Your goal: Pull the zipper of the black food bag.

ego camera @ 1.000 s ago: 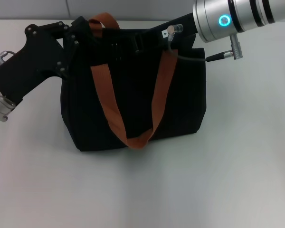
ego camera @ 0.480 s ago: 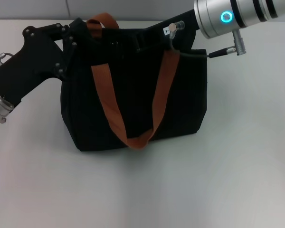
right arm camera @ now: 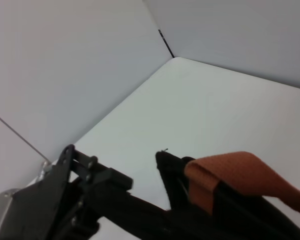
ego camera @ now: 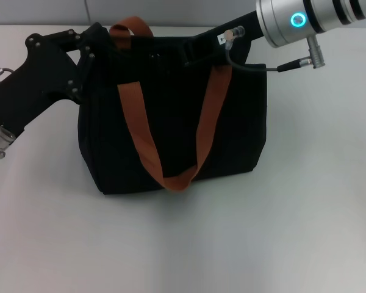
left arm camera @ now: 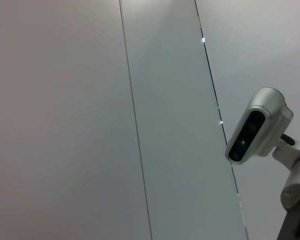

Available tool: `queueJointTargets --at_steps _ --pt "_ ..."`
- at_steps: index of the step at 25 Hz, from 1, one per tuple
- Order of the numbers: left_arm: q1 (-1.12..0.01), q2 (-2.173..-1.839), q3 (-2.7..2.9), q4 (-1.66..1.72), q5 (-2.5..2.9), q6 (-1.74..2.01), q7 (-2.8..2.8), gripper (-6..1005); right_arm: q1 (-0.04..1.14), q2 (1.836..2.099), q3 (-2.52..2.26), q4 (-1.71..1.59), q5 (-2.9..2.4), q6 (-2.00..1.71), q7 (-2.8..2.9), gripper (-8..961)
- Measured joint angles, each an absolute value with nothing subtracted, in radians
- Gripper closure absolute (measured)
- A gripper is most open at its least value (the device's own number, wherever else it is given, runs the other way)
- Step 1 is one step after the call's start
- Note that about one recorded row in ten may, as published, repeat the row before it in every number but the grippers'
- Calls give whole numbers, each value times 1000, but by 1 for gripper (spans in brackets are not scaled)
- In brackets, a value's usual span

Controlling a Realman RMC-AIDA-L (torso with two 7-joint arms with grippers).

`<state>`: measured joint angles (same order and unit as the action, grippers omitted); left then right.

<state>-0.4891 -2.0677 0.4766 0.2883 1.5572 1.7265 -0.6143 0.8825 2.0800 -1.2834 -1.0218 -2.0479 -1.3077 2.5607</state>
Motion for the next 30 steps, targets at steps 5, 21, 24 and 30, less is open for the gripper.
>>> queueJointTargets --at_steps 5,21,24,30 --pt "-489 -2068 475 290 1557 1724 -614 948 880 2080 -1271 -1029 -2081 -1309 2569 954" --pt "-498 -2068 472 291 1559 1711 -617 944 817 2083 -1263 -1149 -2180 -1309 2630 953" --pt "-499 -2068 472 291 1558 1703 -616 943 796 2083 -1261 -1188 -2204 -1309 2647 953" --pt "-499 -2068 472 289 1549 1700 -617 941 753 2084 -1259 -1254 -2239 -1315 2678 953"
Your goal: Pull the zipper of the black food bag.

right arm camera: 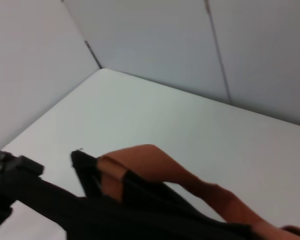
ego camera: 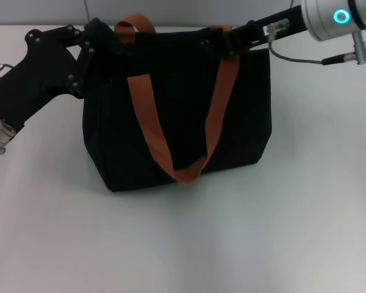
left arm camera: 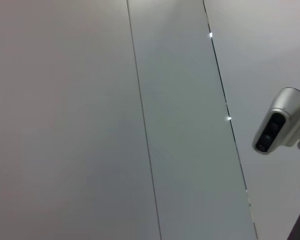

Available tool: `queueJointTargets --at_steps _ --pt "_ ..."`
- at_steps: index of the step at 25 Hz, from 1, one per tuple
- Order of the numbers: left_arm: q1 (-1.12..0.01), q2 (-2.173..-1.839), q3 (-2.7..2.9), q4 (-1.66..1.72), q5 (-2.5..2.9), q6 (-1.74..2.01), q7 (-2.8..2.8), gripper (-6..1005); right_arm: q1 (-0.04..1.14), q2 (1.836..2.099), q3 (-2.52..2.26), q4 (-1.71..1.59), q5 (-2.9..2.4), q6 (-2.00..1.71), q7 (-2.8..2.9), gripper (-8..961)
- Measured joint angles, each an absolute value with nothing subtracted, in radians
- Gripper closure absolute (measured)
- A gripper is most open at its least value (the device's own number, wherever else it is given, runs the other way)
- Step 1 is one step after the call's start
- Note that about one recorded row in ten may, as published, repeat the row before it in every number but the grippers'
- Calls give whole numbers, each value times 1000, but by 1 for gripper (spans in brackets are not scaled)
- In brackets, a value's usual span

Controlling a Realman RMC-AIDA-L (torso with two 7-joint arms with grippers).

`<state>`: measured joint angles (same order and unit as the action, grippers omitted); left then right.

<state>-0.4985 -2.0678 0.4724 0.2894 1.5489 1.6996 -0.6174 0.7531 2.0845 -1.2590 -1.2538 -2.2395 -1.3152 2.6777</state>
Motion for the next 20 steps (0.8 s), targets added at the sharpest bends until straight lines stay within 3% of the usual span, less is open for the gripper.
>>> queueJointTargets --at_steps 20 --pt "-494 -2068 472 288 1540 1689 -618 936 655 2087 -1174 -1329 -2176 -1321 2665 942"
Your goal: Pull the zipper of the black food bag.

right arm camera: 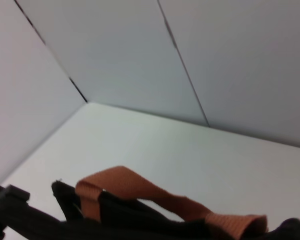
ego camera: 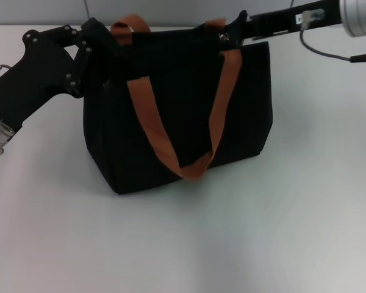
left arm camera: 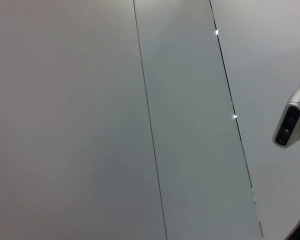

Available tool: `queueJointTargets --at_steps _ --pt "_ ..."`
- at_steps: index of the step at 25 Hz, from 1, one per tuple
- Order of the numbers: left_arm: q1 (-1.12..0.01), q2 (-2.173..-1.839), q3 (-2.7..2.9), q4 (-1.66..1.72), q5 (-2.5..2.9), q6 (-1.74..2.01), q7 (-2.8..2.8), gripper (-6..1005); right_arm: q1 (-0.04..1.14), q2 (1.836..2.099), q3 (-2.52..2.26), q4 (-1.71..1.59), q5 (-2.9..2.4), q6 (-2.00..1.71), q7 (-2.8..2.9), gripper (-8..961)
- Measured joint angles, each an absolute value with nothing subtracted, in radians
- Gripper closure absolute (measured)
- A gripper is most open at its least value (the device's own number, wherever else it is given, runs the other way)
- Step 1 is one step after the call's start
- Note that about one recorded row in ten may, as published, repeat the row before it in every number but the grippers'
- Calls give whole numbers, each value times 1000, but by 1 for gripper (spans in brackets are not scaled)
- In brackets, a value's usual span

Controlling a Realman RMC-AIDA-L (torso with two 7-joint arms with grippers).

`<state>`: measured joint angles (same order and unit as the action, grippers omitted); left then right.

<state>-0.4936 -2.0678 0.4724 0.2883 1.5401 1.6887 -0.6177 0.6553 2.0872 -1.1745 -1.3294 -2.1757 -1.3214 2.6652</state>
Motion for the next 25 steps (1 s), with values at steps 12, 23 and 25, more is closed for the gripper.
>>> queueJointTargets --at_steps 12,23,25 --pt "-483 -2068 475 286 1533 1675 -639 932 518 2078 -947 -1069 -1554 -1377 2067 669" --pt "-453 -2067 482 289 1541 1661 -737 929 492 2025 -882 -698 -1527 -1851 1432 343" --pt "-439 -2066 486 295 1552 1663 -752 888 484 2023 -885 -676 -1604 -1878 1356 262"
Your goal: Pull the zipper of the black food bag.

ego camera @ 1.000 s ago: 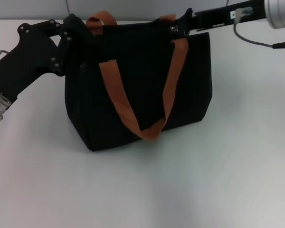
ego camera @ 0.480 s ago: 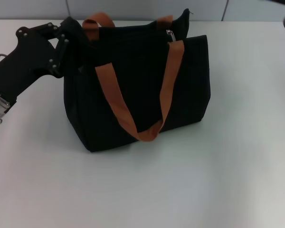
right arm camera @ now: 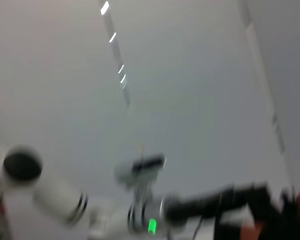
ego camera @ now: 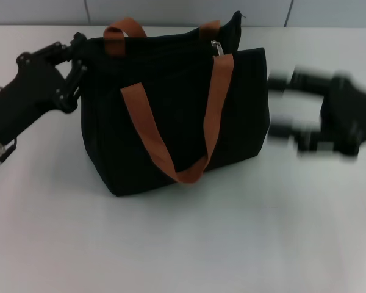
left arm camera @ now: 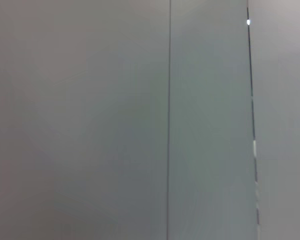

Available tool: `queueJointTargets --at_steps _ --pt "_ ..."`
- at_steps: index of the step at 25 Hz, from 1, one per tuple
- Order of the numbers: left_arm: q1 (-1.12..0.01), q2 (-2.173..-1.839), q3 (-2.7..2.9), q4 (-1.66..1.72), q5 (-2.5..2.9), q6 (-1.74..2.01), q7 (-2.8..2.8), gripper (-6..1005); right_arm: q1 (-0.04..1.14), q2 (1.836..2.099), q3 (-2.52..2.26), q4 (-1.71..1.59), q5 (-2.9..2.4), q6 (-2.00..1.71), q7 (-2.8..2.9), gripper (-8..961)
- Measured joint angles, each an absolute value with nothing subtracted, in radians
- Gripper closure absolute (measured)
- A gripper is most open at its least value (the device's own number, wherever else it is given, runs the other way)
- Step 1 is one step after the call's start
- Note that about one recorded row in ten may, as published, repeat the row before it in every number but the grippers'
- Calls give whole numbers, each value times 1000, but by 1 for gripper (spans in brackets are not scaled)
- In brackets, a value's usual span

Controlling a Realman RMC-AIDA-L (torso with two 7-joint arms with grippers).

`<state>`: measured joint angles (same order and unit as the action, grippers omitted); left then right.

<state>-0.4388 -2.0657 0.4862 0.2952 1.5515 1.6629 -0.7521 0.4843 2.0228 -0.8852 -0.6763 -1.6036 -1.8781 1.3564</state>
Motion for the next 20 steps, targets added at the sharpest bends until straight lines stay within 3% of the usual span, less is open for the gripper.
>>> queueJointTargets --at_steps 4,8,12,14,15,20 --pt "-399 -2061 520 377 1622 1686 -833 722 473 2055 -880 -659 -1788 -1875 1242 161" --pt "-354 -2047 547 542 1708 1741 -1021 567 475 2072 -883 -655 -1847 -1838 1225 164" --pt "-344 -1983 550 601 1765 1885 -1188 397 477 2074 -888 -639 -1852 -1813 1200 165" --pt "-344 -1975 548 597 1765 1946 -1198 304 477 2075 -889 -628 -1852 -1811 1172 165" --pt "-344 -1973 547 595 1762 1974 -1200 257 477 2075 -889 -620 -1852 -1811 1156 165" --pt "-343 -2003 552 576 1768 2006 -1147 217 480 2076 -881 -559 -1852 -1794 1080 165"
